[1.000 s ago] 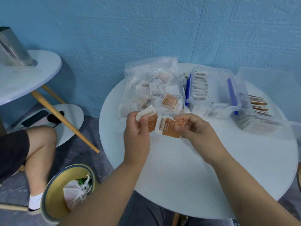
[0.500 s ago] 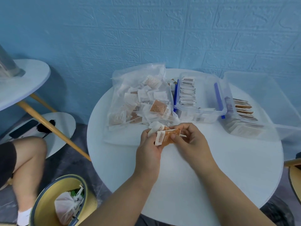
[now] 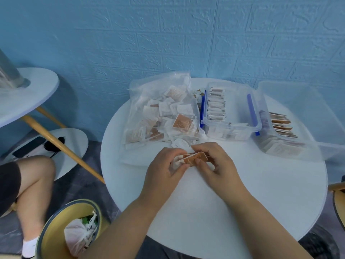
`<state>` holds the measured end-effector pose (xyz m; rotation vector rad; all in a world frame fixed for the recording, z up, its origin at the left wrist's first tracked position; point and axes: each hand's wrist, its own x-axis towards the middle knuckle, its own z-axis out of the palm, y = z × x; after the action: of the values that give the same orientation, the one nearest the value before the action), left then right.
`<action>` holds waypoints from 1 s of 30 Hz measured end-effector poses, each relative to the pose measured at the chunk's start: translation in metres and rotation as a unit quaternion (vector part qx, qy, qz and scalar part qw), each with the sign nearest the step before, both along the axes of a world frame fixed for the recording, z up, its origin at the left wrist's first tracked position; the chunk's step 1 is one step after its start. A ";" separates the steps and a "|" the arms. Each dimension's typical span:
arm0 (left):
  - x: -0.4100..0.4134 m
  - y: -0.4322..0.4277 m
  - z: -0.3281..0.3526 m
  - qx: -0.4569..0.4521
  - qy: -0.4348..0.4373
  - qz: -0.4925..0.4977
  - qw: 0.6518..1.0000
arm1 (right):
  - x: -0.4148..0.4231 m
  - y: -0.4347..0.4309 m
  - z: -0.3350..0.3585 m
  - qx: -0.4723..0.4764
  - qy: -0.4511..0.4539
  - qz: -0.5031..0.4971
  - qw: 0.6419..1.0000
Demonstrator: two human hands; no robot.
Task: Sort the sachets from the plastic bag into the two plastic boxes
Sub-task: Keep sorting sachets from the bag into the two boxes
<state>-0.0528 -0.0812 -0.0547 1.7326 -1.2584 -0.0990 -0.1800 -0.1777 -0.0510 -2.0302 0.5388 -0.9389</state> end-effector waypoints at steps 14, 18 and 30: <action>-0.005 0.003 -0.004 0.089 -0.120 0.011 0.989 | 0.001 -0.001 -0.005 0.013 0.090 0.048 0.995; -0.005 0.006 -0.004 0.077 -0.101 -0.006 0.992 | 0.000 0.001 -0.001 0.002 0.079 0.051 0.996; -0.018 -0.007 0.008 0.086 -0.112 -0.045 0.989 | -0.028 -0.010 0.027 -0.010 0.150 0.049 0.988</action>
<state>-0.0705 -0.0879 -0.0463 1.8732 -1.5316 -0.0690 -0.2079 -0.1877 -0.0244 -2.2089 0.5848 -0.5858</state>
